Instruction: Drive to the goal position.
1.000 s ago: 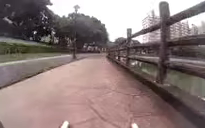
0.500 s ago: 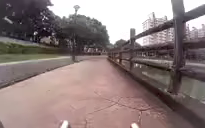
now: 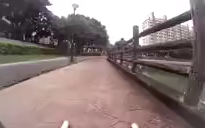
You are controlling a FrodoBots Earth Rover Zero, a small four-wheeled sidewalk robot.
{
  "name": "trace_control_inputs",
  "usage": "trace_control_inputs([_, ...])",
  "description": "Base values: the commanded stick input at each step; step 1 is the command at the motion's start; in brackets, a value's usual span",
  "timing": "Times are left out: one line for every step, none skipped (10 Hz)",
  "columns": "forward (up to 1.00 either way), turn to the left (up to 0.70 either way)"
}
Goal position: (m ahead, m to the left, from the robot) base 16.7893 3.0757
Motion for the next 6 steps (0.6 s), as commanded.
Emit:
trace_control_inputs([0.70,0.03])
trace_control_inputs([0.70,0.03])
trace_control_inputs([0.70,0.05])
trace_control_inputs([0.70,0.10])
trace_control_inputs([0.70,0.34])
trace_control_inputs([0.70,0.17])
